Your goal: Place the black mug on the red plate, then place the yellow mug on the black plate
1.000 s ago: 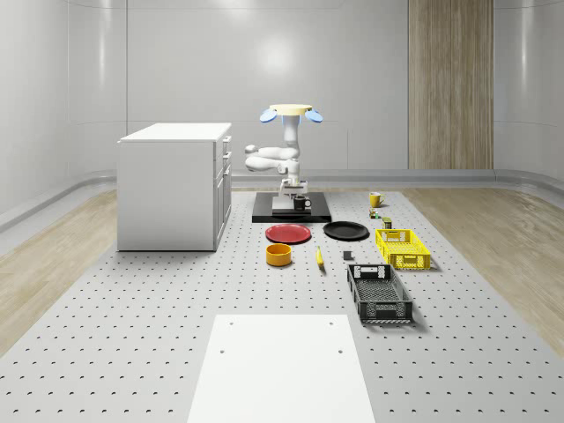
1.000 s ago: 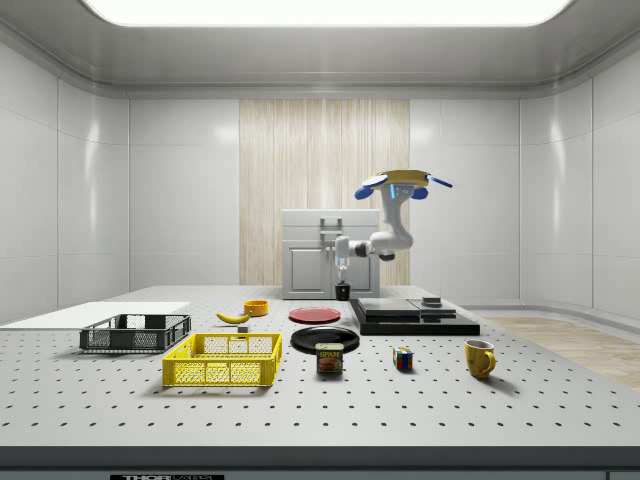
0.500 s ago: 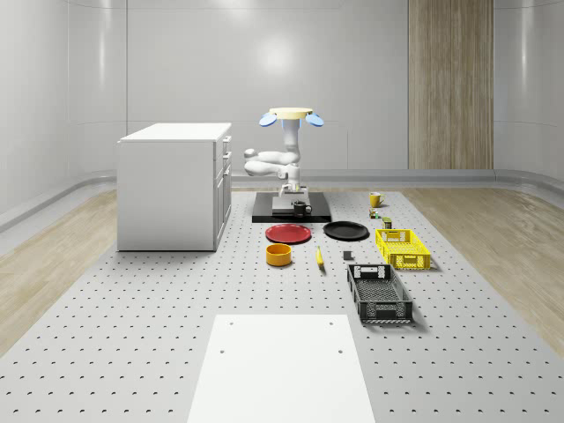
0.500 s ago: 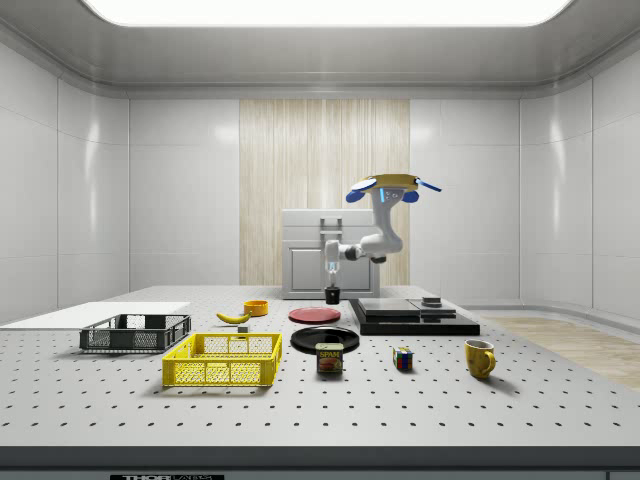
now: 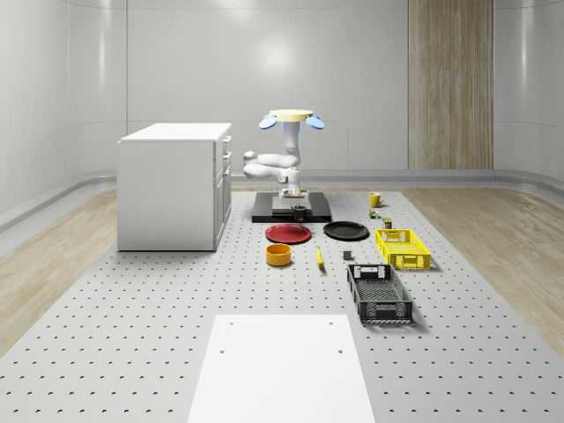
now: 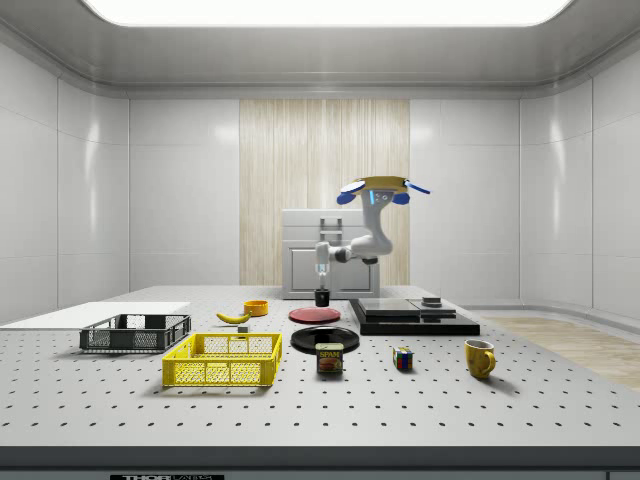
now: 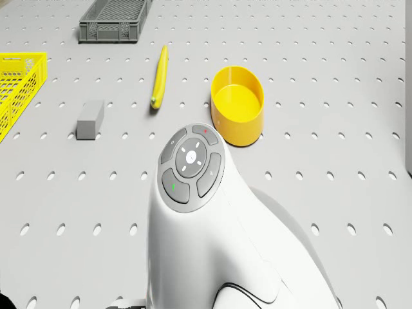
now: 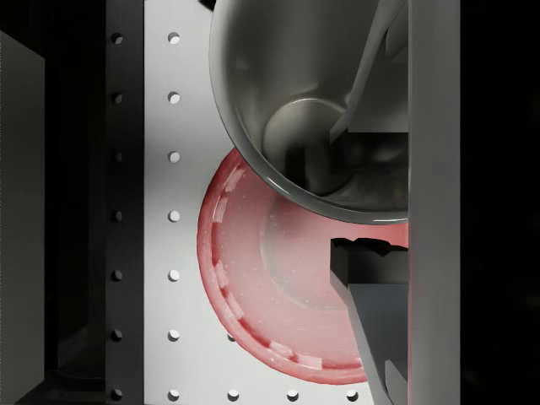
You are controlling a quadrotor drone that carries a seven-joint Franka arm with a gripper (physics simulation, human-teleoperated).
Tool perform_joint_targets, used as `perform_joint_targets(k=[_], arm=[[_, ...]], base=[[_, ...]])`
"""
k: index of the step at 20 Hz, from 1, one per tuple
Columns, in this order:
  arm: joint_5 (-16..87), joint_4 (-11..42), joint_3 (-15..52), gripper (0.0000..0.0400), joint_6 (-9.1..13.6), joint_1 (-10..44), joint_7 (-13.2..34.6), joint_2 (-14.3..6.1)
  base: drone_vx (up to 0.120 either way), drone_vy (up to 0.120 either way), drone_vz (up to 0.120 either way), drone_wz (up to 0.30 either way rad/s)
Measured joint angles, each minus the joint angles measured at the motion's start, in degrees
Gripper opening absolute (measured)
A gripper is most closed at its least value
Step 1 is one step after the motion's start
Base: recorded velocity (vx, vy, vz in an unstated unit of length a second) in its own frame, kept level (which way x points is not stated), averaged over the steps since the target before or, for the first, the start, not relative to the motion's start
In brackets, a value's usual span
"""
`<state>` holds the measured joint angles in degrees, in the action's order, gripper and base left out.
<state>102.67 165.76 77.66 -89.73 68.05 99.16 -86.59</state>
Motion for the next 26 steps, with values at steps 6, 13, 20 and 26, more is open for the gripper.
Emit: perform_joint_targets(k=[6, 13, 20, 26], arm=[[-0.18, 0.02, 0.06, 0.011, -0.44, -1.24, -1.22, -0.48], [-0.6, -0.15, 0.26, 0.011, -1.35, -6.44, -6.6, -1.43], [-0.46, -1.02, -0.14, 0.011, -2.51, -11.34, -12.34, -2.33], [3.2, -2.31, -4.16, 0.011, -4.42, -12.19, -14.16, -2.88]], base=[[0.04, 0.0, 0.0, 0.0], [0.0, 0.0, 0.0, 0.0], [0.0, 0.0, 0.0, 0.0], [0.0, 0.0, 0.0, 0.0]])
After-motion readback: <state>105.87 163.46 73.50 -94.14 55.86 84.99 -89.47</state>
